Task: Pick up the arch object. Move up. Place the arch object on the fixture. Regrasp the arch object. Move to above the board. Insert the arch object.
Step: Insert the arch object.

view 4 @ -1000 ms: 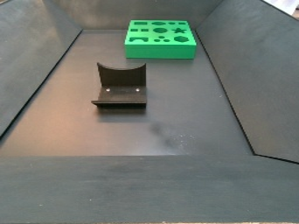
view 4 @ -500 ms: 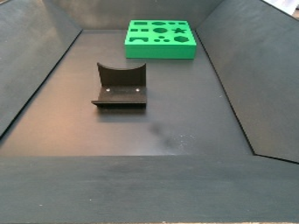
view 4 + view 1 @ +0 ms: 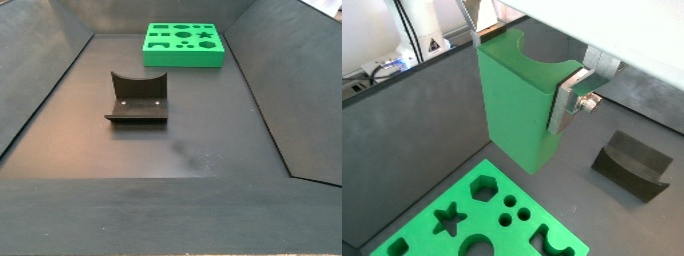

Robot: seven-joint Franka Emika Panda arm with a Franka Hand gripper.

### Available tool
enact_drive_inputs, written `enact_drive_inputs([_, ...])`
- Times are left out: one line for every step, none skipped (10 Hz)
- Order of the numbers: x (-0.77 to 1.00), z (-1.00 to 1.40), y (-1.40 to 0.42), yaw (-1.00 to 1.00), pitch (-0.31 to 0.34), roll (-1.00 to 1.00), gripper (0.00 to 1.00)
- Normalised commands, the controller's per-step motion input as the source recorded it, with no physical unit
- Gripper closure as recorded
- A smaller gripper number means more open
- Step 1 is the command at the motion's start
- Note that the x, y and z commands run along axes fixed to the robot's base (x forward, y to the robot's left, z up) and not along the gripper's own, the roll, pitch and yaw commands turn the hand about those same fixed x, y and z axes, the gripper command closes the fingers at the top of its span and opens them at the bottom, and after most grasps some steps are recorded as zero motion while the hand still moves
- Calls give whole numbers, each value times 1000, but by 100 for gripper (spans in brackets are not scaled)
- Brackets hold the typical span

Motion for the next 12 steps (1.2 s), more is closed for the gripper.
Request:
enact_drive_inputs([863,-989,0,123,-50,-214,100])
enact_drive_inputs([869,-966,0,91,-79,-206,100])
enact_drive_inputs([869,-960,0,91,-79,-210,100])
enact_drive_inputs([871,-994,0,123,-34,-200,100])
enact_drive_inputs([820,-869,137,189,-29,-241,100])
enact_drive_inputs([694,-703,251,300,-20,-249,100])
enact_drive_inputs([637,-637,206,386,0,-124,100])
enact_drive_inputs([600,-811,-86,263,-3,31,100])
enact_drive_inputs([297,-414,-294,154,0,429,100])
enact_drive_inputs([189,-97,-354,123,21,500,100])
enact_drive_inputs([223,-149,-369,31,36,500,100])
enact_drive_inputs([160,-291,-283,-26,27,500,100])
